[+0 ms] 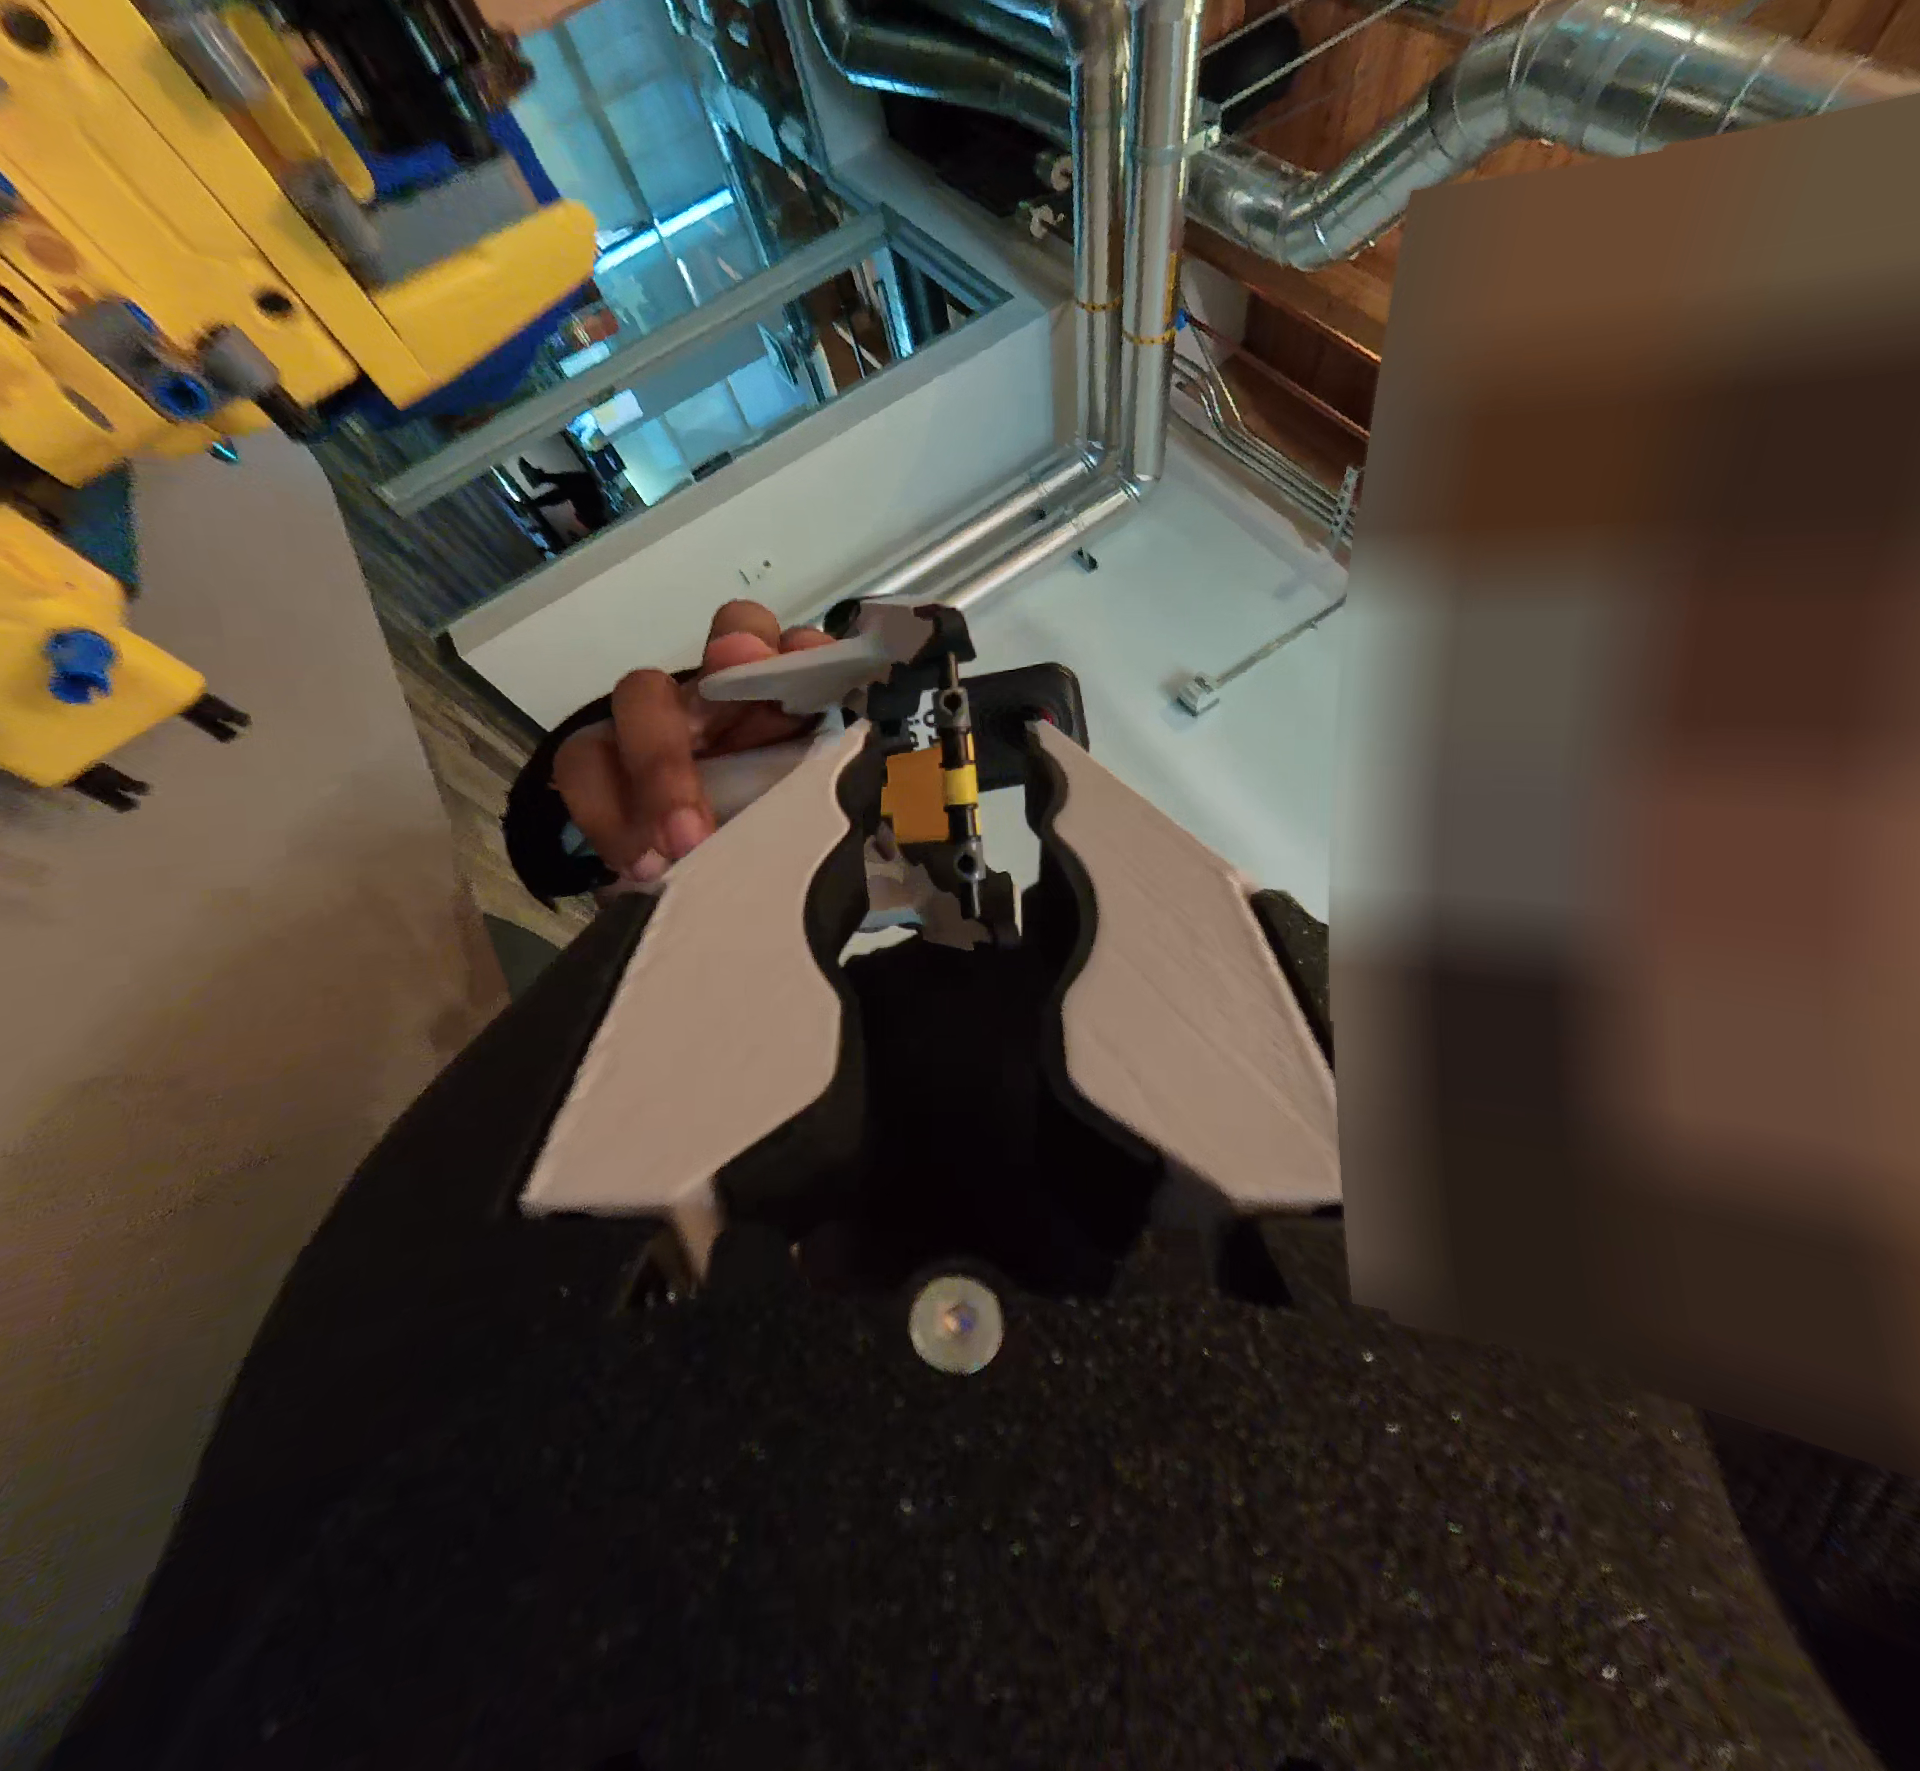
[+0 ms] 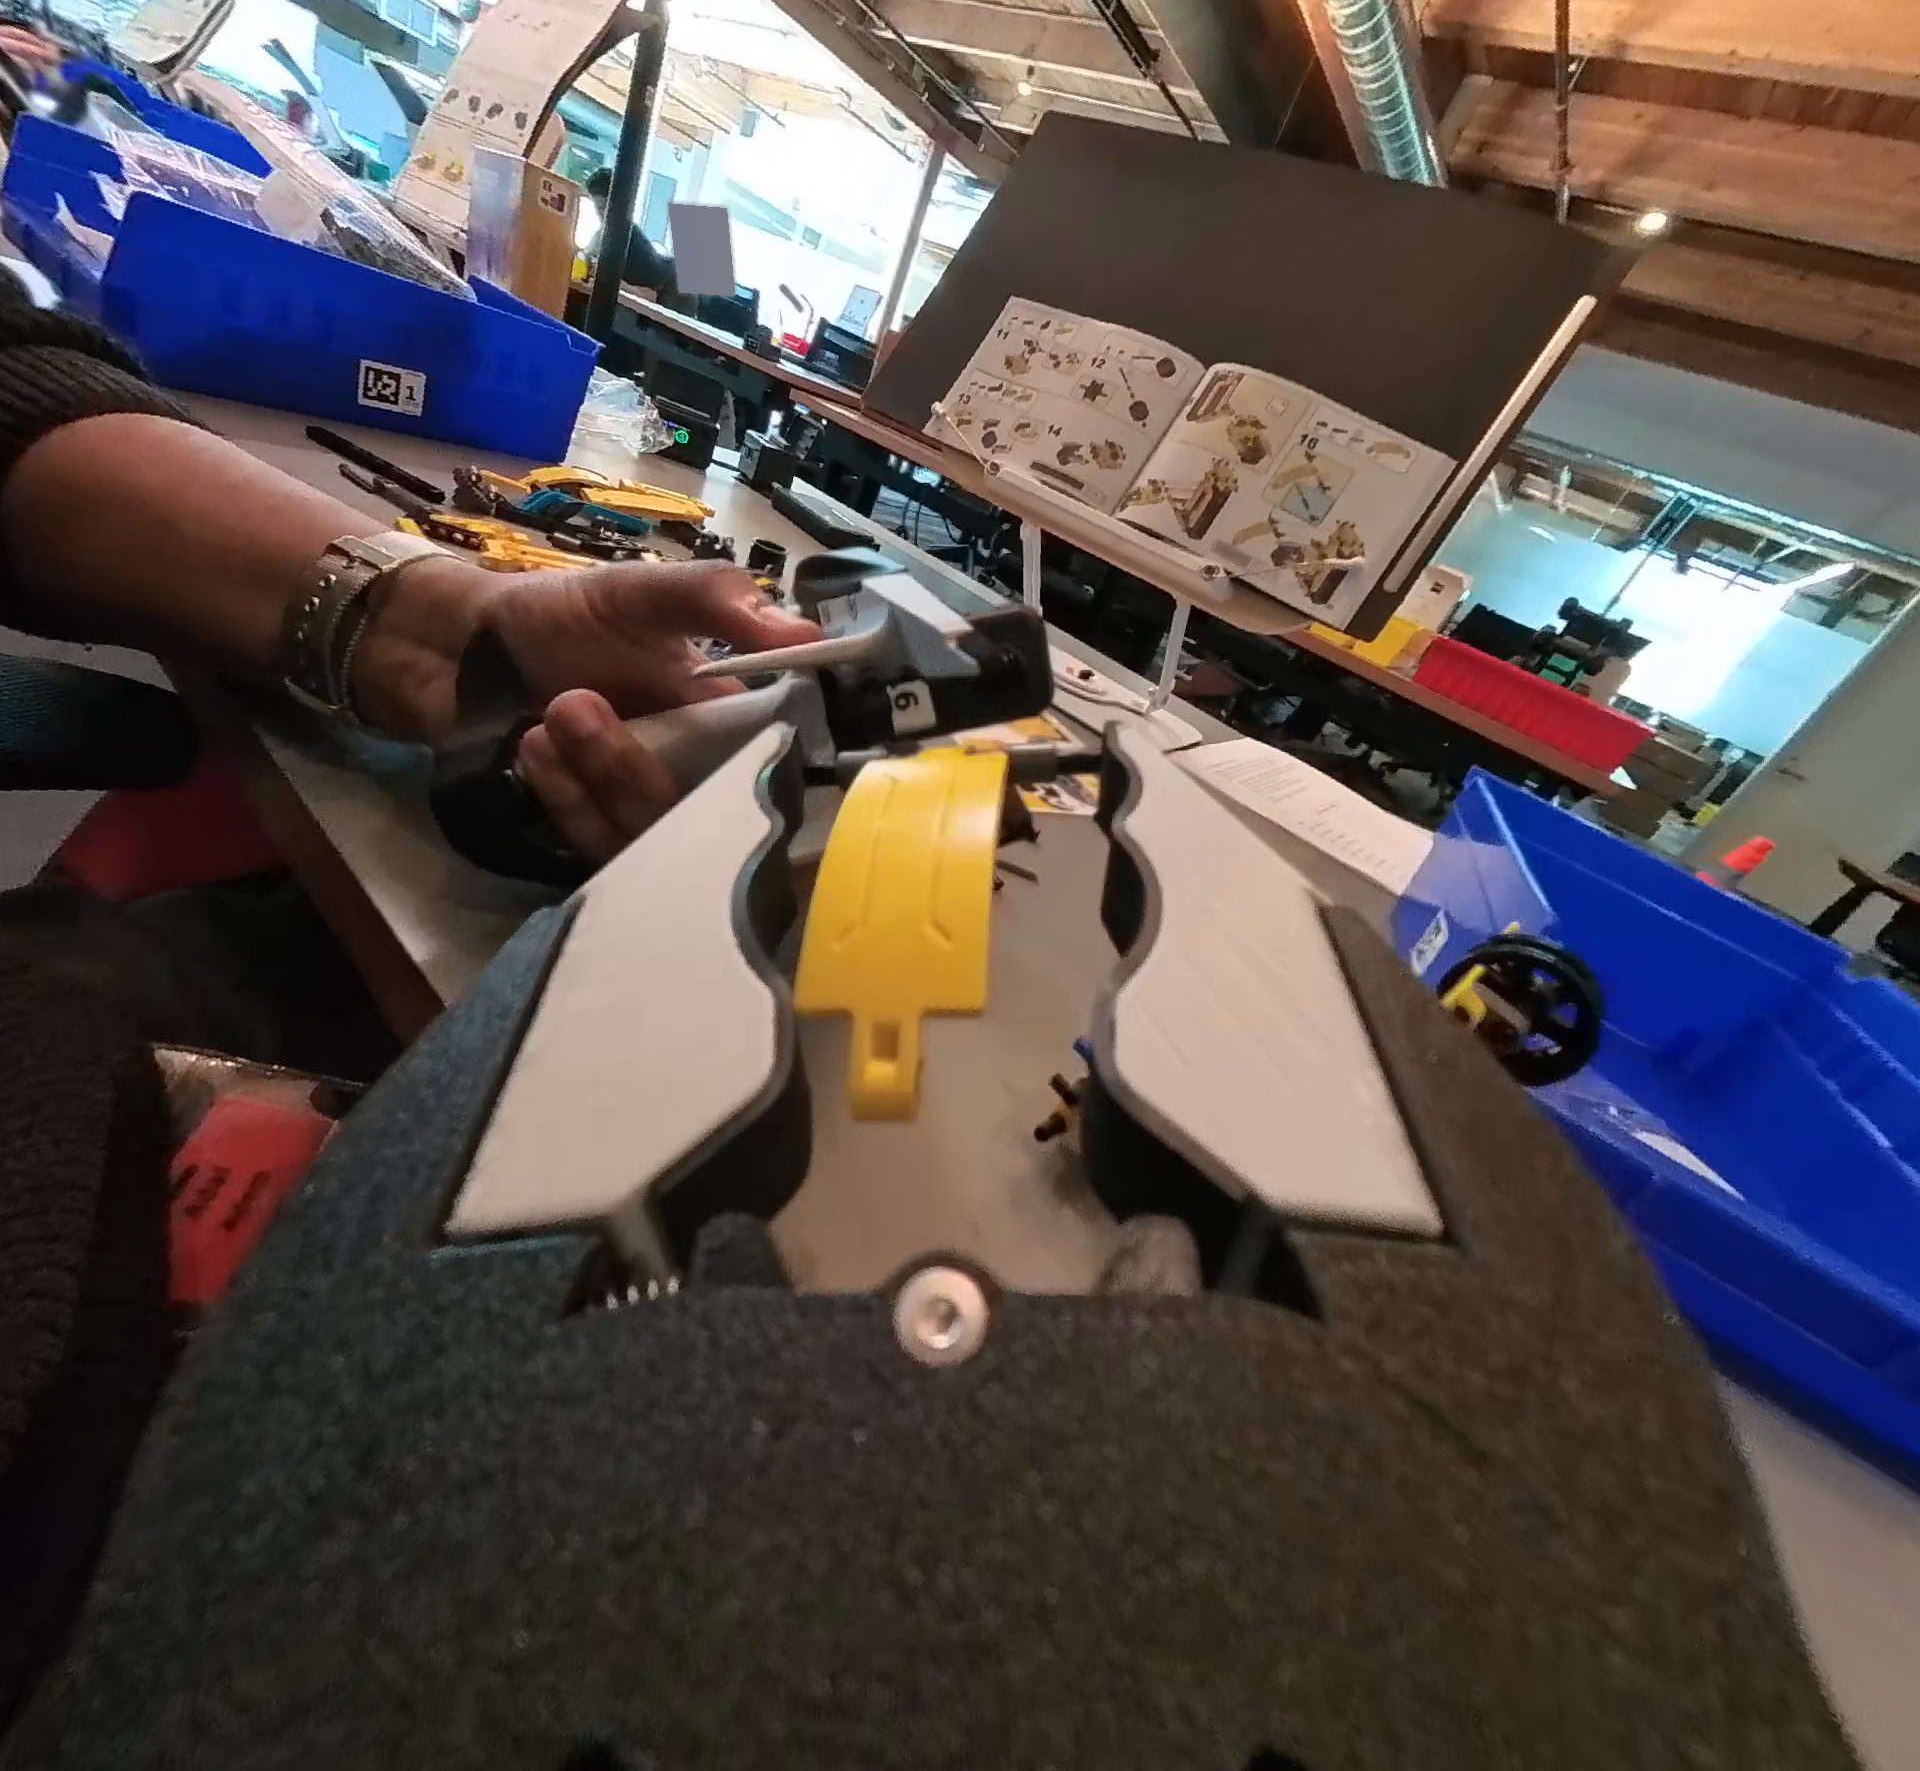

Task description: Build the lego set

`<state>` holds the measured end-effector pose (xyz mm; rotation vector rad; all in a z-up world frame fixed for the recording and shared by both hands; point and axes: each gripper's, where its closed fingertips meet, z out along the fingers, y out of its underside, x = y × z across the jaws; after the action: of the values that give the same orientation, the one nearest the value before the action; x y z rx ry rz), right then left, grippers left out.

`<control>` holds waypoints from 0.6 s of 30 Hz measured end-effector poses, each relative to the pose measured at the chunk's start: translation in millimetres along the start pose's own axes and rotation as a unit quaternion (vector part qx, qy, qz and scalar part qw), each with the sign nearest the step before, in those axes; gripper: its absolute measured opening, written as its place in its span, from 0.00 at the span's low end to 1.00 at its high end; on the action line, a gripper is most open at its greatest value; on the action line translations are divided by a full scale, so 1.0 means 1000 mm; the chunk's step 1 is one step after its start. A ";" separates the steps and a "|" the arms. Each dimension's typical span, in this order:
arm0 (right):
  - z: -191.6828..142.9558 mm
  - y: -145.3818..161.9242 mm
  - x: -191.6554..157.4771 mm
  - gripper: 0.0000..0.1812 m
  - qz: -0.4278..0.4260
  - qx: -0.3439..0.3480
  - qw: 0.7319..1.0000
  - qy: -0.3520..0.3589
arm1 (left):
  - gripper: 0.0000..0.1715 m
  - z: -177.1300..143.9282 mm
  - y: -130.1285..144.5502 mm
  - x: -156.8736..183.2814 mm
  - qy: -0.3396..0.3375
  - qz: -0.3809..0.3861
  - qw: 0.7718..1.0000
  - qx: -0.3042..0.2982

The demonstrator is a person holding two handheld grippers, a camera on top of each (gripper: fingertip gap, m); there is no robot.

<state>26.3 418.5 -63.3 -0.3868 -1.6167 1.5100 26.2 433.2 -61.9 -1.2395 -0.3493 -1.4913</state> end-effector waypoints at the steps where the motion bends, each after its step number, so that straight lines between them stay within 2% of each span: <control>1: 0.000 0.001 0.001 0.31 0.004 -0.004 1.000 -0.001 | 0.16 -0.002 -0.004 -0.001 -0.007 0.008 1.000 0.007; 5: -0.002 0.006 0.014 0.31 0.011 -0.032 0.999 0.008 | 0.16 -0.016 -0.022 -0.002 -0.042 0.049 0.997 0.038; 9: 0.000 0.022 0.029 0.31 0.004 -0.116 0.993 -0.021 | 0.16 -0.035 -0.043 -0.005 -0.085 0.089 0.990 0.071; 13: 0.007 0.032 0.042 0.31 0.009 -0.201 0.973 -0.109 | 0.16 -0.051 -0.059 0.000 -0.091 0.097 0.986 0.104; 18: 0.024 0.035 0.050 0.31 -0.001 -0.300 0.924 -0.236 | 0.16 -0.058 -0.067 0.006 -0.092 0.105 0.983 0.118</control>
<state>-31.6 446.7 -74.7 -0.3620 -2.4682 1.1224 -59.1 408.1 -53.9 -1.1851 -0.4878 -1.1236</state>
